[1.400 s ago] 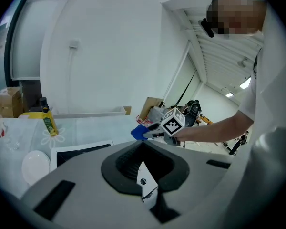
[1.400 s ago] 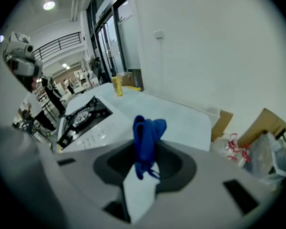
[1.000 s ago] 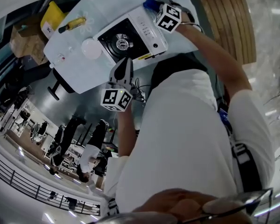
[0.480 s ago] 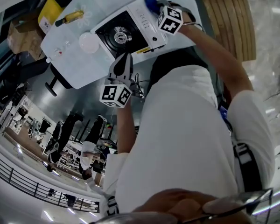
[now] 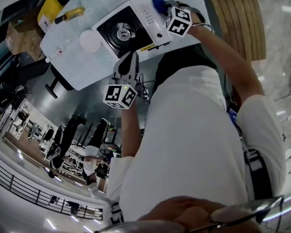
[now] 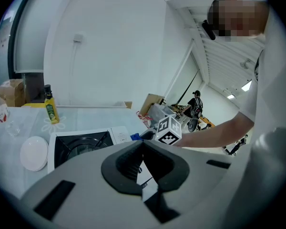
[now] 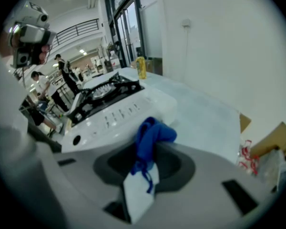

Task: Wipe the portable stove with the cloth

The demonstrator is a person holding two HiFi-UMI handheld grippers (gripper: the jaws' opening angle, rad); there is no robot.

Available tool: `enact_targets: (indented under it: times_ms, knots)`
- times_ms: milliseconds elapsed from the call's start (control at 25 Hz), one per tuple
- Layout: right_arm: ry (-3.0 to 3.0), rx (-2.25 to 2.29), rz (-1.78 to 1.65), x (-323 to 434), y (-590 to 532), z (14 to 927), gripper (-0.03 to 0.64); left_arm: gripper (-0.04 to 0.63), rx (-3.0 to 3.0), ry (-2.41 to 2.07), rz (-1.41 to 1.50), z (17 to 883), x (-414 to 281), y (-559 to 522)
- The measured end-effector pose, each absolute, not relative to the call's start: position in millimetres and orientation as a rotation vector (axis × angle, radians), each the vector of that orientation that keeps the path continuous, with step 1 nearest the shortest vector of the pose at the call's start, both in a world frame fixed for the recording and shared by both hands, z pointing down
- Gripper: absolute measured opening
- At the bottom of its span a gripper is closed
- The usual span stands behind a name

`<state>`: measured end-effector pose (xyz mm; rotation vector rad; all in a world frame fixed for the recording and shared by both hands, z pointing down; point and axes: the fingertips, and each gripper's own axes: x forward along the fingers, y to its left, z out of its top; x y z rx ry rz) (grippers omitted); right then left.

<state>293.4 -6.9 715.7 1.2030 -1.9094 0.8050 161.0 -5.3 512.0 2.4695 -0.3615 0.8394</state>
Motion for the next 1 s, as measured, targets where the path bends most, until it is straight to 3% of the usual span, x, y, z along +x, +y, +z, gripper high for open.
enact_targets:
  times_ms: [1000]
  knots:
    - [-1.917,1.138,0.86,255,53,716,0.127,0.032,2.475,-0.317,0.841,515,162,14]
